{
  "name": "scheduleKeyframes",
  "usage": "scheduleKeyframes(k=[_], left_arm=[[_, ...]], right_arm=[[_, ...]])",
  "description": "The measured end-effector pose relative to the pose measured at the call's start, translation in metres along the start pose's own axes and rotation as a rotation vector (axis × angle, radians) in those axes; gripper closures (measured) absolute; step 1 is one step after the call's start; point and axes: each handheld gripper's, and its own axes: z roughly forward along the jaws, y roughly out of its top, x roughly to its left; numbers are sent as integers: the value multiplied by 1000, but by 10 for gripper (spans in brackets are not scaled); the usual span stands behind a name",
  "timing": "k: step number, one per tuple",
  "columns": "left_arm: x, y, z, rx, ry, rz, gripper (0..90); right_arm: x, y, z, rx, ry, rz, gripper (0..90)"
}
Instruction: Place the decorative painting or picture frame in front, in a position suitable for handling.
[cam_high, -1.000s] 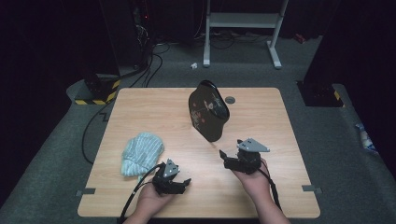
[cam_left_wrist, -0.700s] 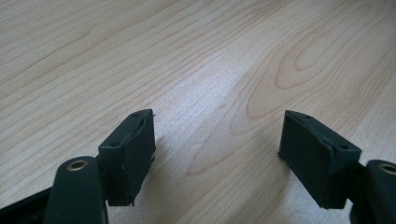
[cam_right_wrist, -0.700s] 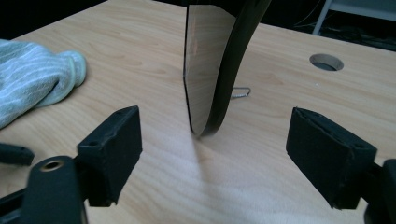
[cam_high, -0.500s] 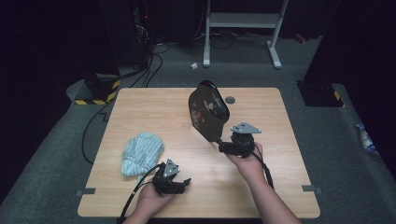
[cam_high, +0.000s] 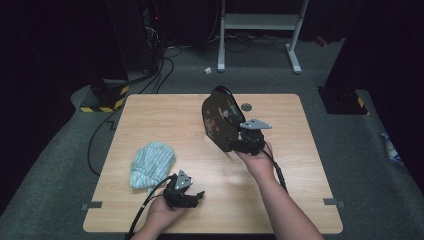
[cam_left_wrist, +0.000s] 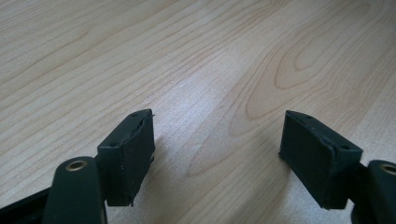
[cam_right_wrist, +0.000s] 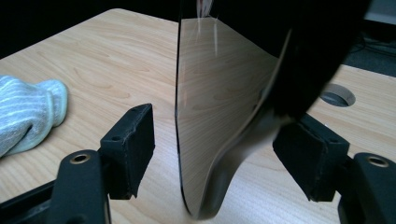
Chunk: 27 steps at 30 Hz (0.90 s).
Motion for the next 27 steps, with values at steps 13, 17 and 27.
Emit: scheduleKeyframes(k=[13, 17, 27], left_arm=[[0, 0, 0, 0, -2, 2, 261], [0, 0, 0, 0, -3, 2, 261], [0, 0, 0, 0, -3, 3, 261]], right_arm=[[-3, 13, 14, -51, -15, 2, 383], [-1, 18, 18, -39, -19, -5, 390], [0, 19, 26, -3, -21, -5, 316]])
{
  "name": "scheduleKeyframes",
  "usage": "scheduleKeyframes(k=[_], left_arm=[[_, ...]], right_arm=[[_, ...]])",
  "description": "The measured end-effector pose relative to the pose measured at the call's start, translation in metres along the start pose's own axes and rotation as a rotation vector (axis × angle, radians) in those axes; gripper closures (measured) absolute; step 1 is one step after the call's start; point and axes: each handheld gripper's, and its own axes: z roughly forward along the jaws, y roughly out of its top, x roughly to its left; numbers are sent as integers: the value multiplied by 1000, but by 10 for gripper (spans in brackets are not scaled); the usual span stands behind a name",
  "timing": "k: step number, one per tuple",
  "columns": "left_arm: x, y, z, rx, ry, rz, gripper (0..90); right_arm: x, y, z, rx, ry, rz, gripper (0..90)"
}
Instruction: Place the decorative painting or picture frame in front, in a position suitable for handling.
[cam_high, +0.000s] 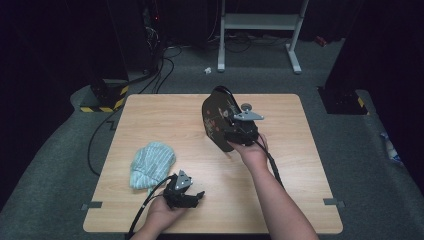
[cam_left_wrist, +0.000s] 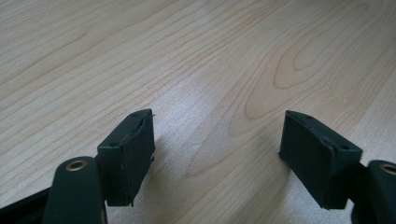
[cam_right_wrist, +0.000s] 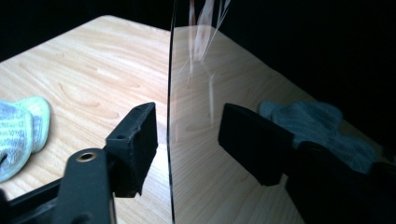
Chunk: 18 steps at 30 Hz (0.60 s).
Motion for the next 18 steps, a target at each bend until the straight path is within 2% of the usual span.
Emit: scheduleKeyframes(k=[5, 9, 12, 18], left_arm=[[0, 0, 0, 0, -1, 0, 262], [0, 0, 0, 1, -1, 1, 263], [0, 0, 0, 1, -1, 1, 262], [0, 0, 0, 1, -1, 1, 262]], right_arm=[[1, 0, -3, -26, 17, 4, 392], [-1, 1, -8, -58, 43, 25, 510], [0, 1, -8, -54, 34, 20, 533], [-4, -1, -10, -74, 42, 34, 654]])
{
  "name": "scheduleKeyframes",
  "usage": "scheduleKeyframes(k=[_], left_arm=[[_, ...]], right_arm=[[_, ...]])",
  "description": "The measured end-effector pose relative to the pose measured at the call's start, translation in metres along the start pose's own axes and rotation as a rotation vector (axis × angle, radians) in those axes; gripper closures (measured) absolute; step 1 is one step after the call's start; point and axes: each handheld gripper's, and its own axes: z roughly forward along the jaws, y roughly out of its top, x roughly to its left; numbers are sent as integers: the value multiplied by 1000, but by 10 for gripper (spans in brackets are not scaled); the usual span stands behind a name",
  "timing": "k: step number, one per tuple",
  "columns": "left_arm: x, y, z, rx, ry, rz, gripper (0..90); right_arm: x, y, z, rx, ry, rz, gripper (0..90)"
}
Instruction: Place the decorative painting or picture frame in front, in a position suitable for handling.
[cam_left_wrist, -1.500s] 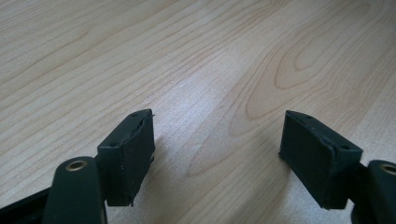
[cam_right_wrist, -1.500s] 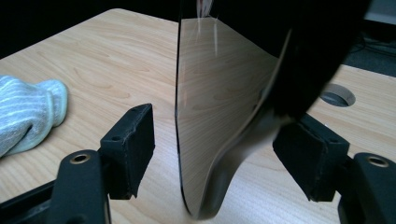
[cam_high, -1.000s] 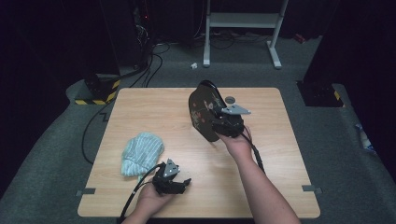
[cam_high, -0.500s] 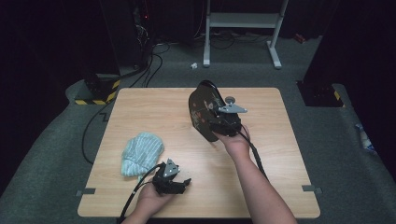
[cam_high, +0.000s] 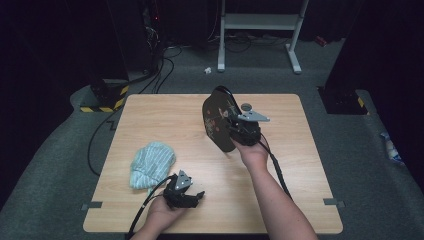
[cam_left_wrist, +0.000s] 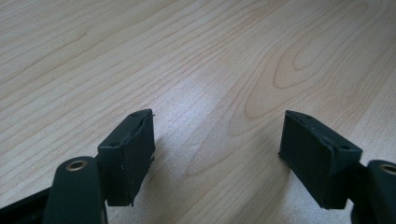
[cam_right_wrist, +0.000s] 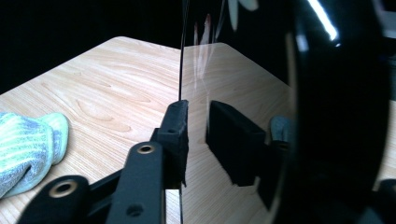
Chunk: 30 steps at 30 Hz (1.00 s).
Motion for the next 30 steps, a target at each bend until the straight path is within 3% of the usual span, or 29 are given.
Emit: scheduleKeyframes(k=[5, 17, 30], left_arm=[[0, 0, 0, 0, 0, 1, 264], [0, 0, 0, 0, 0, 0, 264], [0, 0, 0, 0, 0, 1, 264]], right_arm=[[-2, -2, -1, -3, 18, 4, 726], [1, -2, 0, 6, 17, -19, 757], [1, -2, 0, 0, 39, 11, 790]])
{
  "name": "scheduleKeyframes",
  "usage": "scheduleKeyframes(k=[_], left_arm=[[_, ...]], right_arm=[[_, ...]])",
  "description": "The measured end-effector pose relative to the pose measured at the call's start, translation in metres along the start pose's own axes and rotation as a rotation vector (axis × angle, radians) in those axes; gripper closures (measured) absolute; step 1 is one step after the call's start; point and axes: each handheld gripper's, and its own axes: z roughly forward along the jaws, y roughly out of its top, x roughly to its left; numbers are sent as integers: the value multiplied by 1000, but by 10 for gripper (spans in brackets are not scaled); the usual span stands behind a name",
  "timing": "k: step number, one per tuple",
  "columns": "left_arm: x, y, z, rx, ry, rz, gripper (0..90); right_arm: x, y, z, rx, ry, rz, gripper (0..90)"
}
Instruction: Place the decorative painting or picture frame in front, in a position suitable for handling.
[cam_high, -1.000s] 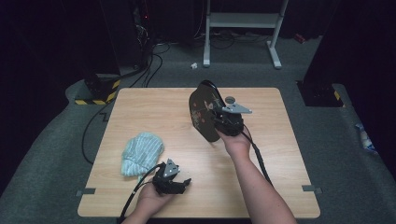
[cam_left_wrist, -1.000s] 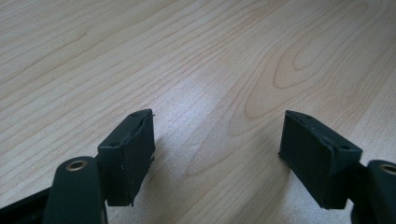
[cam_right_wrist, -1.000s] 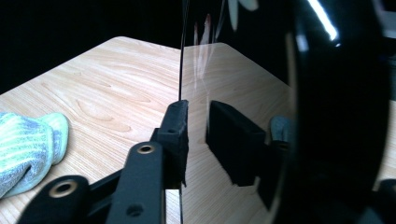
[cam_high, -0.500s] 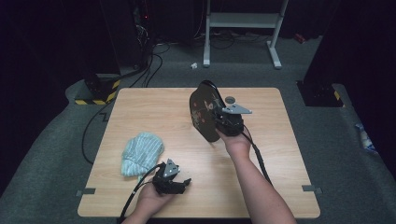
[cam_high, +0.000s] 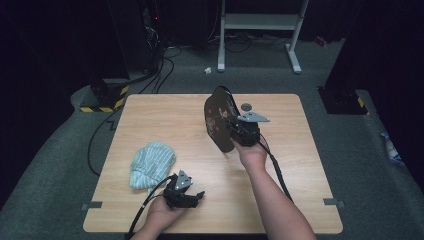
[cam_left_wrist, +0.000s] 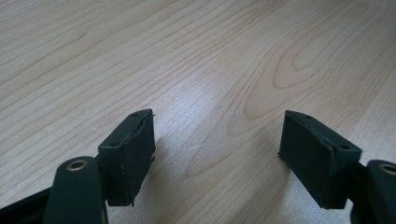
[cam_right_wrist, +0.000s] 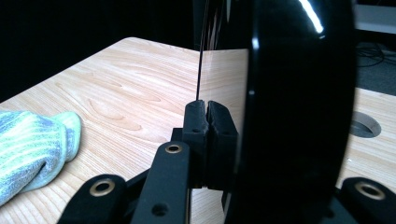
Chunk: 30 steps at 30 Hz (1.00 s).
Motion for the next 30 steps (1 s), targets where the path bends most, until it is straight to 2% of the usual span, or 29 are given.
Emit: scheduleKeyframes(k=[12, 18, 30], left_arm=[[0, 0, 0, 0, 0, 0, 265], [0, 0, 0, 0, 0, 0, 264], [0, 0, 0, 0, 0, 0, 264]], right_arm=[[1, 0, 0, -7, 4, 15, 796], [-2, -1, 0, -10, 7, 45, 798], [-3, 3, -3, -29, 0, 55, 802]])
